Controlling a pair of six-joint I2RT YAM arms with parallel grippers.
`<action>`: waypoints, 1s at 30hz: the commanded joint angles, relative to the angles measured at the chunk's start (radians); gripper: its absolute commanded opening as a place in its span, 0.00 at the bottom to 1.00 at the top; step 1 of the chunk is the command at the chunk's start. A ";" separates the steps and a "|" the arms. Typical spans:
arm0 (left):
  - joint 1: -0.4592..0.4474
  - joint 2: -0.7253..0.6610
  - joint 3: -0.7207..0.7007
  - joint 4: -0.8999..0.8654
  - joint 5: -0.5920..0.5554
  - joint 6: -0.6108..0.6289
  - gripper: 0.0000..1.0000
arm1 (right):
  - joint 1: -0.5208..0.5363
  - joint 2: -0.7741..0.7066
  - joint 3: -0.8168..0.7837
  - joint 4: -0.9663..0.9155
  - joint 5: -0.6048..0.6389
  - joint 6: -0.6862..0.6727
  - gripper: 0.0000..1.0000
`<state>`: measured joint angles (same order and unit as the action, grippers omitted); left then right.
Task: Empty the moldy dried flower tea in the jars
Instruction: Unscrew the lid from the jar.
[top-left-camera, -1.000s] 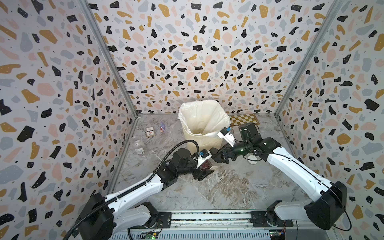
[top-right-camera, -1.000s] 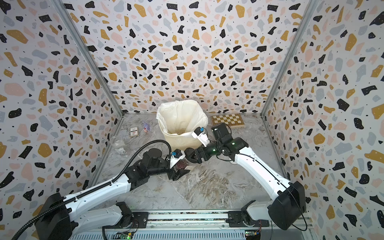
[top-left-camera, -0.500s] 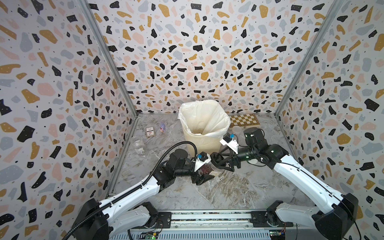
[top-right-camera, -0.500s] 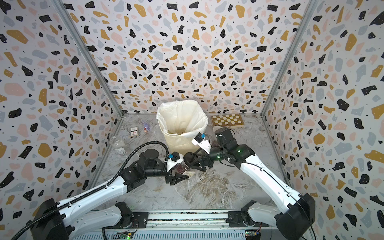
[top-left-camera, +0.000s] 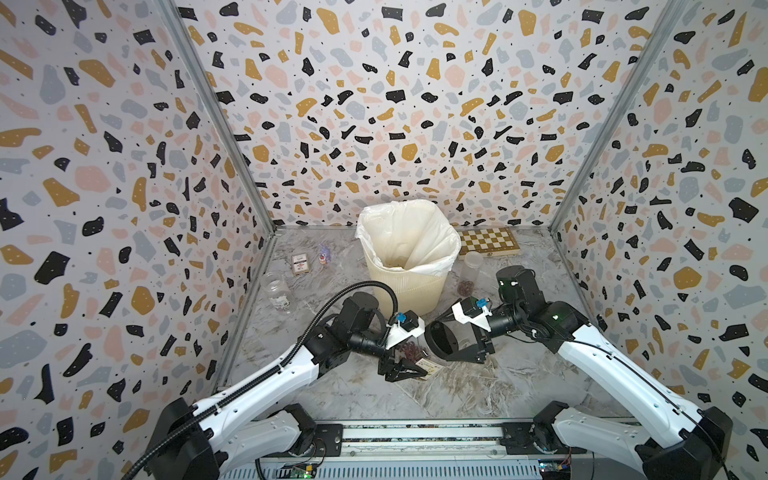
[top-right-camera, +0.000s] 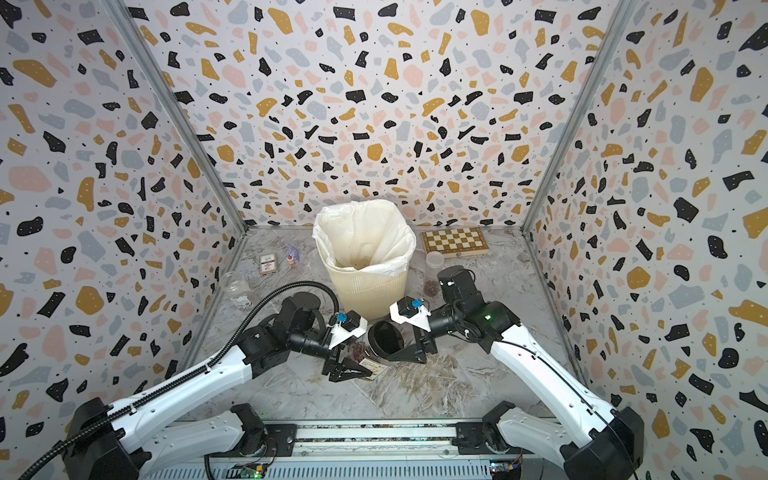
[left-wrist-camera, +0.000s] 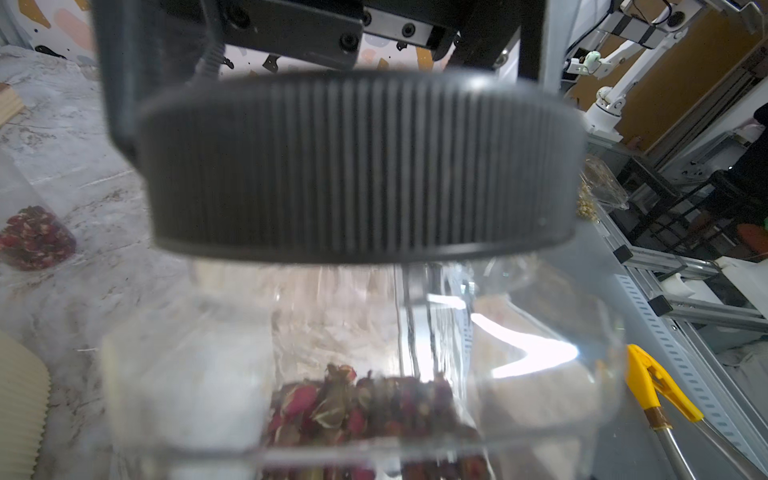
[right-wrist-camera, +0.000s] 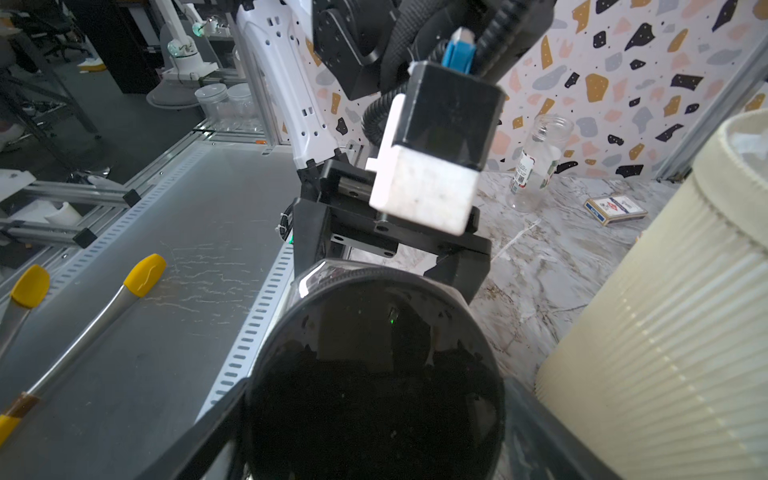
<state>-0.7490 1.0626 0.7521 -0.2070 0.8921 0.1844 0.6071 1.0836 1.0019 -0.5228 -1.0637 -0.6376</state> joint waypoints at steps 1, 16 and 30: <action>-0.010 -0.013 0.054 0.031 0.065 0.009 0.72 | 0.010 0.001 0.041 0.022 0.022 -0.104 0.94; -0.009 0.011 0.020 0.080 -0.320 0.076 0.71 | 0.010 0.008 0.108 0.006 0.252 0.535 1.00; -0.010 -0.012 -0.018 0.146 -0.434 0.066 0.71 | 0.019 0.138 0.135 0.075 0.302 0.954 0.97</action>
<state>-0.7540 1.0813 0.7357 -0.1513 0.4583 0.2401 0.6167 1.2175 1.1069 -0.4728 -0.7643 0.2157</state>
